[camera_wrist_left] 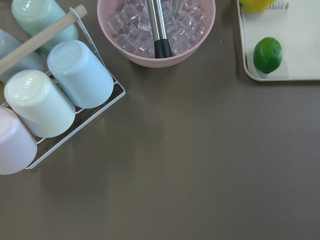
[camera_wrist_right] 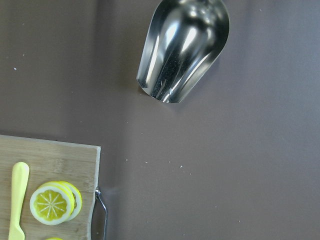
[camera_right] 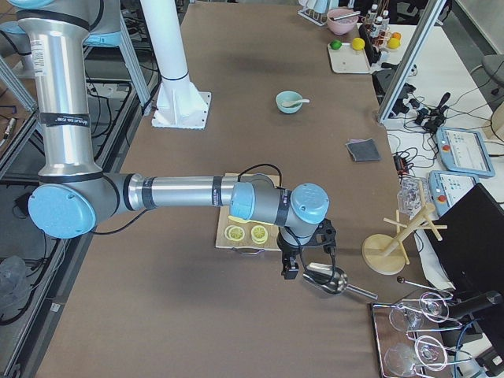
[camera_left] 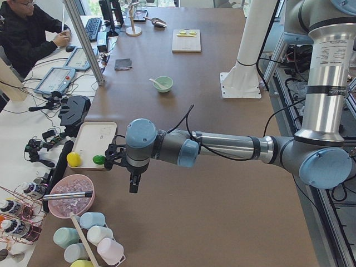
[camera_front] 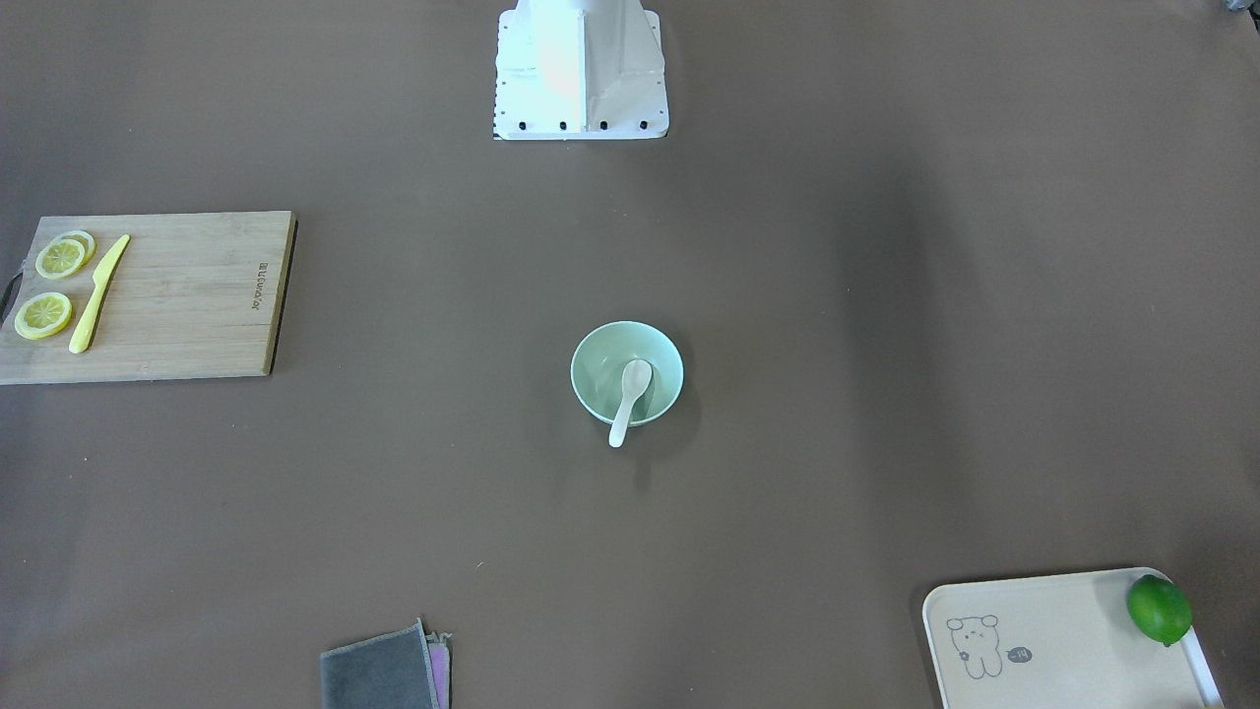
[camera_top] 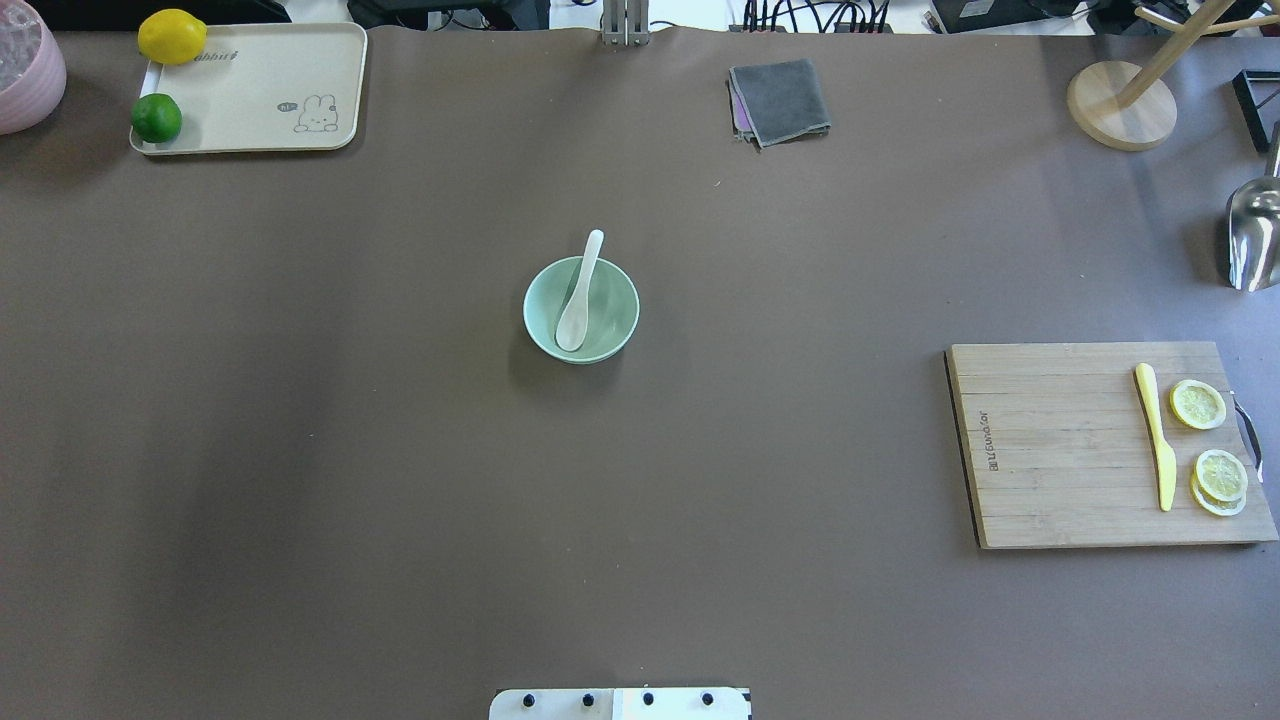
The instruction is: Place spoon in bowl
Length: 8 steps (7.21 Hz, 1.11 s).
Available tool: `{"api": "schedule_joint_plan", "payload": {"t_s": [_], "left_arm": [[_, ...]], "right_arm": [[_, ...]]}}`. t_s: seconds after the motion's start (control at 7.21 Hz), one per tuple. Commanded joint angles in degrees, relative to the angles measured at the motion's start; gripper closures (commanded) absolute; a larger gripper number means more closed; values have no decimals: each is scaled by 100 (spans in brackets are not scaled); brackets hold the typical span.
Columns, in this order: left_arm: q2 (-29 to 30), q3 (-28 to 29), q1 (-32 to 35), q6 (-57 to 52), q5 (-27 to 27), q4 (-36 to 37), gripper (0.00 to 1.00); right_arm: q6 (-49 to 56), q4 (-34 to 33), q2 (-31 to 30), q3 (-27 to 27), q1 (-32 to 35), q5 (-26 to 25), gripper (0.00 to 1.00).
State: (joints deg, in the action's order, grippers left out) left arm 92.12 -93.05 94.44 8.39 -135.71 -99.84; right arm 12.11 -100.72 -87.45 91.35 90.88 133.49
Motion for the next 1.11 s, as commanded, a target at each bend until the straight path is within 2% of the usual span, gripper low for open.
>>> {"api": "schedule_joint_plan", "payload": {"t_s": [0.0, 0.42, 0.97], "left_arm": [[-1, -2, -31, -13, 0, 17, 2], [25, 33, -57, -13, 237, 8, 2], [60, 51, -67, -13, 238, 17, 2]], "right_arm": [[2, 0, 0, 14, 0, 10, 0], [2, 9, 53, 23, -17, 1, 0], [-6, 0, 79, 32, -44, 1, 0]]}}
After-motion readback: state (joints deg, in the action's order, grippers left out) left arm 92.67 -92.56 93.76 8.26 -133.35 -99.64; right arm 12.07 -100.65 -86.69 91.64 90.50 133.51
